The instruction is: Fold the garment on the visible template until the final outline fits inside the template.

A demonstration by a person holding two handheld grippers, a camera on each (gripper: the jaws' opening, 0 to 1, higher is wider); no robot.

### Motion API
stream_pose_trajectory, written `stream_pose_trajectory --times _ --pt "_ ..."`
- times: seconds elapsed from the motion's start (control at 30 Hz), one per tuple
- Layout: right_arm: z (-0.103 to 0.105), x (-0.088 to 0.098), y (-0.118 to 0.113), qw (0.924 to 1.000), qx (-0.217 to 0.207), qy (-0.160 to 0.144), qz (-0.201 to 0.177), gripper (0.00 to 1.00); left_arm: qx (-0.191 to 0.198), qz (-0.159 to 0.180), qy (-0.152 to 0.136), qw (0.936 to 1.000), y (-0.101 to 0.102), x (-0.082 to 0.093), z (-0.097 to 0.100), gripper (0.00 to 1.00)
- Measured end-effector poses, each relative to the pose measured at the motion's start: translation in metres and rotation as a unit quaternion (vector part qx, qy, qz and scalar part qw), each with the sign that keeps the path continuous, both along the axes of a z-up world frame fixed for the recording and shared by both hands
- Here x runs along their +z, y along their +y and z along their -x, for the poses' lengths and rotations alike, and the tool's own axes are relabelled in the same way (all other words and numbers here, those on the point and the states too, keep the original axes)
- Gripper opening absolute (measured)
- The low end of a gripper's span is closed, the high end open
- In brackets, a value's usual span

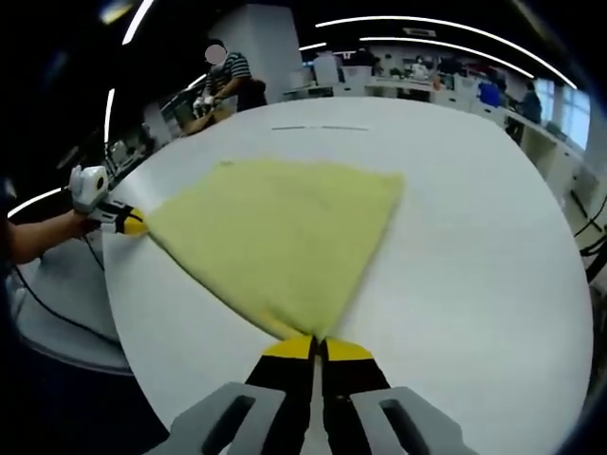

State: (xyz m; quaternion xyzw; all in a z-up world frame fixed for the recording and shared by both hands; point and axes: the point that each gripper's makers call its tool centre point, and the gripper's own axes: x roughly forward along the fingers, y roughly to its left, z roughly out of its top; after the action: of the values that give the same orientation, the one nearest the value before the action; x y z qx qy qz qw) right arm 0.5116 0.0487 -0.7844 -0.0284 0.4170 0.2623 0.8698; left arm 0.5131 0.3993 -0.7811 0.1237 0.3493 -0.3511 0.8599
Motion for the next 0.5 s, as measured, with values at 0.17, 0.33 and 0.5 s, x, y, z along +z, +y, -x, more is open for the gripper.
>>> stream_pose_trajectory --times 0.17,0.33,0.5 --pt "0.0010 -0.0004 0.0005 1.0000 -0.003 0.002 0.000 0.00 0.013 0.010 0.005 0.9998 0.0004 -0.0004 0.0006 0.00" --pt "0.0018 0.0002 0.0023 0.9999 -0.011 0.005 -0.005 0.14 0.023 0.028 0.010 0.9993 0.0010 0.0017 0.0017 0.04" --pt "0.0014 0.0047 0.0063 0.9999 -0.012 -0.003 -0.006 0.33 0.028 0.047 0.010 0.9985 -0.0019 0.0076 0.0026 0.19"
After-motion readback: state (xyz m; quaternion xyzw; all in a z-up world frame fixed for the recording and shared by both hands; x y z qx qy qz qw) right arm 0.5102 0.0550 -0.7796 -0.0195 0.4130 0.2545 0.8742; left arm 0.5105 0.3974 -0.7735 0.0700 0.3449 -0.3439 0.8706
